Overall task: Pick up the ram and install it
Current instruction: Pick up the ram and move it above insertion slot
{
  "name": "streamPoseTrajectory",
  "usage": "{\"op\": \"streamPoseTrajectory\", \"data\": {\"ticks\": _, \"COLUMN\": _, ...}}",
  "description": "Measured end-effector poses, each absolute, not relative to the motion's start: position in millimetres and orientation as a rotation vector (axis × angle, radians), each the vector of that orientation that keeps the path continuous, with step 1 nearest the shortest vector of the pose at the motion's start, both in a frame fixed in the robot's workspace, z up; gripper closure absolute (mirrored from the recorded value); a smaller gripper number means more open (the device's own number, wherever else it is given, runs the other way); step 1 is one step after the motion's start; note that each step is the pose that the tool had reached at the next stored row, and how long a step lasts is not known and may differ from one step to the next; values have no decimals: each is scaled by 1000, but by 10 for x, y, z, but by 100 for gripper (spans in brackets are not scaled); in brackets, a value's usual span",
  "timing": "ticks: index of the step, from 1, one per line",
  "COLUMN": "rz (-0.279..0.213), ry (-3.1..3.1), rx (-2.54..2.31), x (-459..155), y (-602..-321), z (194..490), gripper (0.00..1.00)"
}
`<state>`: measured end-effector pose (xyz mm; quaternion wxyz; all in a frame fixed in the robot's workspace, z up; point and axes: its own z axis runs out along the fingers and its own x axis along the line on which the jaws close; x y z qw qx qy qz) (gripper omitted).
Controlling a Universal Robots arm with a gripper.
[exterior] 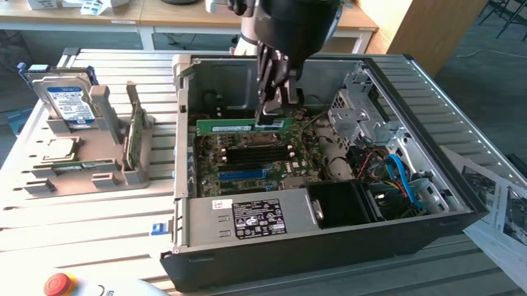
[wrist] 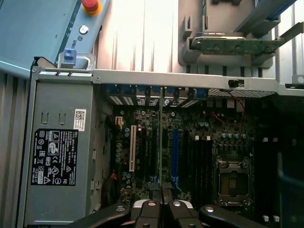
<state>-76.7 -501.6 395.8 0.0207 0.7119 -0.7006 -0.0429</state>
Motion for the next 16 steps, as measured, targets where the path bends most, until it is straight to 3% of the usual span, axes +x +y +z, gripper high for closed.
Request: {"op": "streamPoseTrajectory", "data": {"ticks": 16, "rz": -138, "ry": -2173, "rx": 2208, "x": -486, "y": -5047, "z": 3957, "gripper": 88}}
